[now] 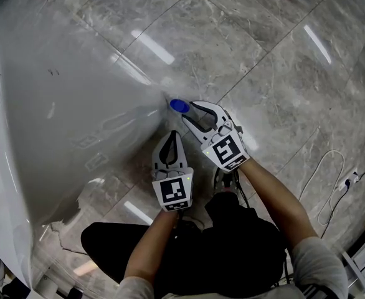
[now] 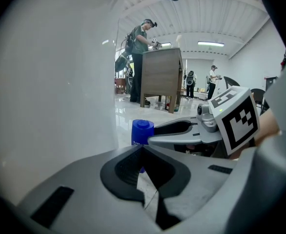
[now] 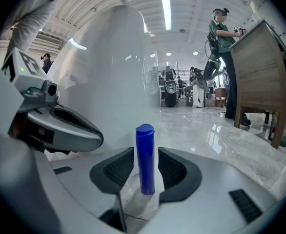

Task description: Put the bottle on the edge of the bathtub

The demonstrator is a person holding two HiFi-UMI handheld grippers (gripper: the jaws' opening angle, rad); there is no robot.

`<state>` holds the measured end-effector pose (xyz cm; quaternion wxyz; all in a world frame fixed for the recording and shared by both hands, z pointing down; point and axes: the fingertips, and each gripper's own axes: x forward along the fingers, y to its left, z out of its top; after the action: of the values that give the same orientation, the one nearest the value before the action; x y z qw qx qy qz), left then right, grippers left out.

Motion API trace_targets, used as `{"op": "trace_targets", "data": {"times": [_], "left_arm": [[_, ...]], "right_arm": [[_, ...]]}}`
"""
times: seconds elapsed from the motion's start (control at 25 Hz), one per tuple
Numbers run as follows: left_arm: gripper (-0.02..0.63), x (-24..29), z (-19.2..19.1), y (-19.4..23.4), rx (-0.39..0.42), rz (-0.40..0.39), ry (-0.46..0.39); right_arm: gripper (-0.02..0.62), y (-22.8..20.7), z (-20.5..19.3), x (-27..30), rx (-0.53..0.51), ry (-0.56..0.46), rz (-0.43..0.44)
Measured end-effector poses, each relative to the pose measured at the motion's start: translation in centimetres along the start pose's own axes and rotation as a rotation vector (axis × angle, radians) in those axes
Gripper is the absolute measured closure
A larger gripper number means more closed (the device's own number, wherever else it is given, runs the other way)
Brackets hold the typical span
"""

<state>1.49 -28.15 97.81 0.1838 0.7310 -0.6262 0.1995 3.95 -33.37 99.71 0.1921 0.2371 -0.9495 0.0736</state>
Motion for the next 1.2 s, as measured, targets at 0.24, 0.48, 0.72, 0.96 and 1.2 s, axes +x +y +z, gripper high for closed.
{"op": "trace_targets", "data": {"times": [0.24,0.48,0.72,0.96,1.2], "left_arm": [[0.595,-0.5,0.5,-0.2,0.011,-0.005,-0.009],[0.595,-0.7,0.3,-0.4,0.005,-0.001,-0.012],[0.595,-1.3,1.2,-0.4,0.001,0.005,-0.026],[0.595,-1.3,2.8,-0.8,-0.017,0.007,-0.071],[0.595,-1.7,2.8,-1.3,-0.025,-0.007,-0.029]], "right_arm": [[0.449,0.0,0.4,-1.6,-0.013,0.007,-0.009],[0.501,-0.2,1.2,-3.5,-0.013,-0.025,-0.044],[0.588,-1.4,2.5,-5.4,0.002,-0.057,-0.112],[0.589,-1.7,2.9,-6.4,0.052,-0.051,-0.113],[0.589,-0.8,4.2,-7.2,-0.001,-0.026,-0.073]]}}
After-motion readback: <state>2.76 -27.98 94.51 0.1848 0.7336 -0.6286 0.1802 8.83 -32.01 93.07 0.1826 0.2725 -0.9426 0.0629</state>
